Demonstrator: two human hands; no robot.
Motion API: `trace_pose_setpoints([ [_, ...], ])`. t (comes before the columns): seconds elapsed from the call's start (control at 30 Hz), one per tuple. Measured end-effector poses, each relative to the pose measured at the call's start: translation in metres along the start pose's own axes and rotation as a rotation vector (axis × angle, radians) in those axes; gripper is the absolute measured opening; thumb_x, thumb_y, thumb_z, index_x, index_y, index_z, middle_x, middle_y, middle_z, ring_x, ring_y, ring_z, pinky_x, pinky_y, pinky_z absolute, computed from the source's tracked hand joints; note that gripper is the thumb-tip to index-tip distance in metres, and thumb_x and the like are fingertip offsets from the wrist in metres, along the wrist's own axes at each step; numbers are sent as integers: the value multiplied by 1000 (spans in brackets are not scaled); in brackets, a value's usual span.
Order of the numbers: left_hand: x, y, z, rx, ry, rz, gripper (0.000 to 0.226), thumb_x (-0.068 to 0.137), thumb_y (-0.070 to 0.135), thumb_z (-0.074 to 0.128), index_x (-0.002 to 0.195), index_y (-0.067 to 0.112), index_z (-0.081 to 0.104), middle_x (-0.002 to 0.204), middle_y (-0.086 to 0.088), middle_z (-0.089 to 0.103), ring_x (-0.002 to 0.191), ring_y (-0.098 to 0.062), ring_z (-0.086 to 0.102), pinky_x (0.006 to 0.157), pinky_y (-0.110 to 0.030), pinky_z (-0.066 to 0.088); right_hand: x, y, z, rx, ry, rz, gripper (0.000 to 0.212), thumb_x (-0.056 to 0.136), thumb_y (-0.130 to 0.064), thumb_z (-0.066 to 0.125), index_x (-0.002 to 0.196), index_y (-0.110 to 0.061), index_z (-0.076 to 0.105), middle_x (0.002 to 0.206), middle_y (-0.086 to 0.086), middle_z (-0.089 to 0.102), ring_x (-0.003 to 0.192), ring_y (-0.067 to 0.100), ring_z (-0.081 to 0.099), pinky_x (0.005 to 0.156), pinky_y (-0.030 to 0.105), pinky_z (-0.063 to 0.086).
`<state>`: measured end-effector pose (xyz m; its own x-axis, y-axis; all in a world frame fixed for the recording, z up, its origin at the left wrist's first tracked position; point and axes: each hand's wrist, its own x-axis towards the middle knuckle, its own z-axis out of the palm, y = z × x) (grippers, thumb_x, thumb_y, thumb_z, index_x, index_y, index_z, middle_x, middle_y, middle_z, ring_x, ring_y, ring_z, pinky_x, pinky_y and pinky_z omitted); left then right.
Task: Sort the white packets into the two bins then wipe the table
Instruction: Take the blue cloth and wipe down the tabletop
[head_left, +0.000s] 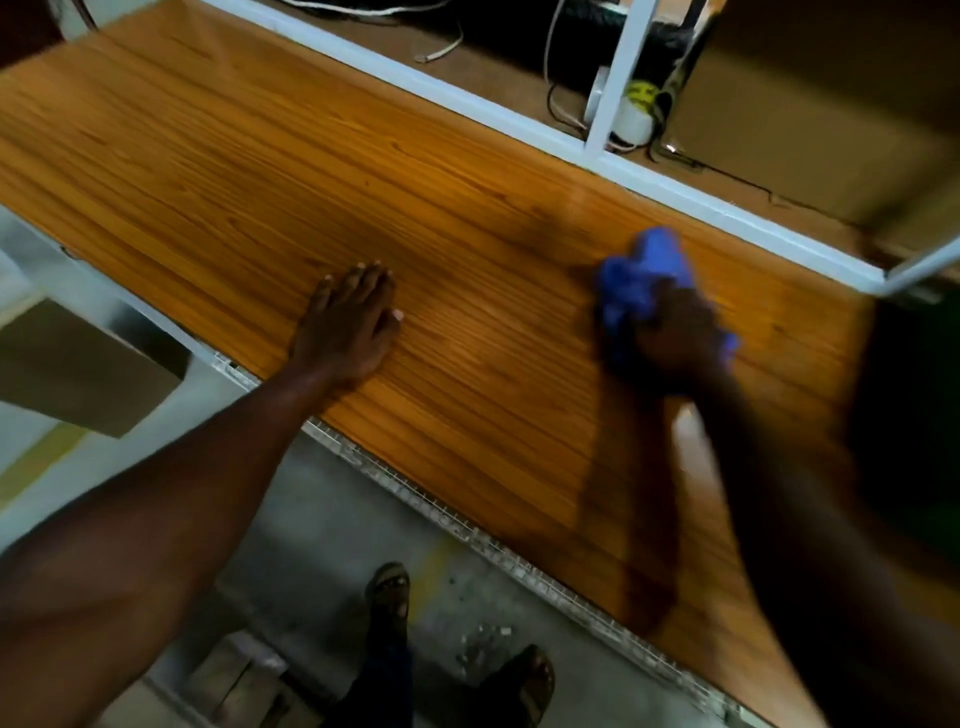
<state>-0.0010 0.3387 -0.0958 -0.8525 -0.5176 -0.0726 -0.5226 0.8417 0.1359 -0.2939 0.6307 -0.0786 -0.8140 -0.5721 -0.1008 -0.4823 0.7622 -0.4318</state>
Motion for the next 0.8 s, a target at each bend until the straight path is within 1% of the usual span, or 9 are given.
trace_pose_setpoints([
  [0.07, 2, -1, 1, -4, -2, -9, 73, 95, 57, 7, 158, 19, 11, 166, -2, 7, 152, -21, 3, 121, -47, 0, -86, -79, 42, -125, 156, -260, 56, 91, -47, 40, 132, -13, 57, 125, 21, 61, 112, 44, 58, 93, 55, 47],
  [0.13, 2, -1, 0, -17, 8, -13, 72, 95, 56, 11, 157, 19, 15, 165, -2, 9, 152, -21, 5, 121, -47, 1, -157, -121, 85, -180, 56, -594, 62, 92, -49, 38, 147, -21, 46, 149, 14, 50, 135, 39, 45, 110, 57, 34],
  [0.2, 2, 0, 0, -34, 26, -7, 72, 95, 54, 14, 156, 17, 20, 165, -4, 14, 152, -22, 8, 121, -48, 3, -181, -120, 90, -205, -16, -694, 65, 92, -53, 40, 151, -28, 41, 156, 7, 44, 143, 35, 40, 114, 58, 29],
  [0.3, 1, -2, 1, -33, 43, 12, 72, 96, 56, 13, 156, 18, 17, 165, -5, 14, 152, -23, 9, 121, -49, 4, -132, -65, 67, -209, 29, -537, 62, 93, -52, 43, 146, -21, 49, 151, 11, 50, 136, 39, 48, 110, 59, 36],
  [0.4, 2, -5, 4, -39, 38, 36, 71, 96, 57, 11, 157, 19, 15, 165, -5, 13, 152, -24, 8, 121, -50, 4, -47, 15, 17, -219, 184, -79, 68, 97, -56, 33, 143, -10, 50, 144, 24, 52, 129, 48, 51, 107, 59, 40],
  [0.5, 4, -10, 8, -45, 50, 40, 74, 95, 60, 6, 157, 21, 14, 165, -3, 11, 152, -22, 6, 121, -49, 2, 3, 81, -37, -196, 214, 325, 78, 92, -62, 29, 150, -12, 40, 156, 23, 36, 143, 45, 33, 118, 59, 23],
  [0.57, 5, -10, 9, -55, 51, 41, 73, 95, 60, 7, 157, 20, 15, 165, -3, 11, 152, -23, 6, 121, -49, 2, 15, 97, -53, -149, 241, 483, 81, 88, -64, 28, 150, -13, 35, 159, 22, 29, 146, 44, 24, 118, 64, 14],
  [0.67, 4, -9, 9, -71, 47, 36, 71, 97, 57, 11, 157, 20, 15, 165, -3, 10, 152, -22, 5, 121, -49, 2, -7, 70, -34, -155, 212, 483, 78, 89, -66, 30, 150, -18, 36, 160, 16, 30, 146, 41, 25, 116, 65, 17],
  [0.8, 5, -9, 10, -42, 42, 18, 62, 103, 50, 20, 157, 20, 14, 165, -3, 10, 152, -23, 4, 121, -49, 4, -117, -12, 27, -199, 210, 111, 74, 91, -64, 35, 148, -17, 46, 156, 15, 42, 142, 42, 38, 114, 59, 30],
])
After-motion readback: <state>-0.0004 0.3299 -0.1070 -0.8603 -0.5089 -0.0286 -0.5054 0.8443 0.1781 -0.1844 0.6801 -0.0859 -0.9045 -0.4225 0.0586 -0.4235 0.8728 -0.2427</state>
